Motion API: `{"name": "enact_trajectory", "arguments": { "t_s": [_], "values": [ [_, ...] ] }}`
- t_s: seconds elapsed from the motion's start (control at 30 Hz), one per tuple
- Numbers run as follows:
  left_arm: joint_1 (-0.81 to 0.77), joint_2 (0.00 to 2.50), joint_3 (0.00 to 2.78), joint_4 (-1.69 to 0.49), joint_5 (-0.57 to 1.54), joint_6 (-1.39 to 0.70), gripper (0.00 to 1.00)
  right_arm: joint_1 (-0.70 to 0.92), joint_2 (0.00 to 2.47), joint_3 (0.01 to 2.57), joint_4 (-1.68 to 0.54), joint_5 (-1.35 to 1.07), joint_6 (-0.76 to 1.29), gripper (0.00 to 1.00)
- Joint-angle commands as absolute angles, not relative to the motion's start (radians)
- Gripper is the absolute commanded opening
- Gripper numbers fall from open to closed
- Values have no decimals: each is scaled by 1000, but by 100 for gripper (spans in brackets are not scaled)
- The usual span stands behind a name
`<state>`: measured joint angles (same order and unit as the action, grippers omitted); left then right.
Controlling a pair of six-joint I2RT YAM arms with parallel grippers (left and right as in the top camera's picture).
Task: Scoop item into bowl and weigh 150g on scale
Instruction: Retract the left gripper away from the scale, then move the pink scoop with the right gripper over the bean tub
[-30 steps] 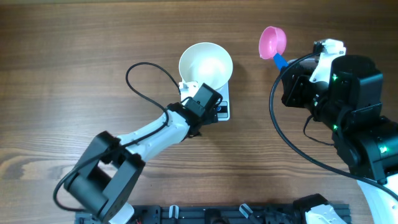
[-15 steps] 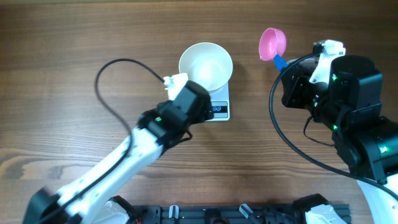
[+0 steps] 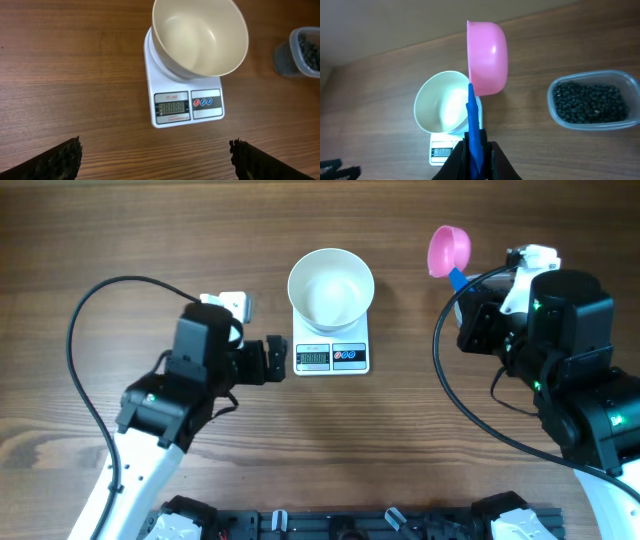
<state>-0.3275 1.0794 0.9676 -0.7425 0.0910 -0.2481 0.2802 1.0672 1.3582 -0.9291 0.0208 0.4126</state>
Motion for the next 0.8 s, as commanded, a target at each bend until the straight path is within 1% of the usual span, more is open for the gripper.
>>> {"name": "enact_trajectory", "arguments": {
  "t_s": [0.0, 0.17, 0.5, 0.77],
  "values": [
    [-258, 1077, 961, -762, 117, -163, 100, 277, 1072, 1372, -929, 122, 391, 4],
    [-207, 1077, 961, -788, -84, -163, 100, 277, 1072, 1372, -928, 215, 320, 4],
    [-200, 1077, 961, -787, -84, -164, 100, 277, 1129, 1372, -956, 228, 158, 4],
    [-200, 1077, 961, -787, -84, -164, 100, 277, 1195, 1372, -1003, 216, 160, 4]
  ]
}}
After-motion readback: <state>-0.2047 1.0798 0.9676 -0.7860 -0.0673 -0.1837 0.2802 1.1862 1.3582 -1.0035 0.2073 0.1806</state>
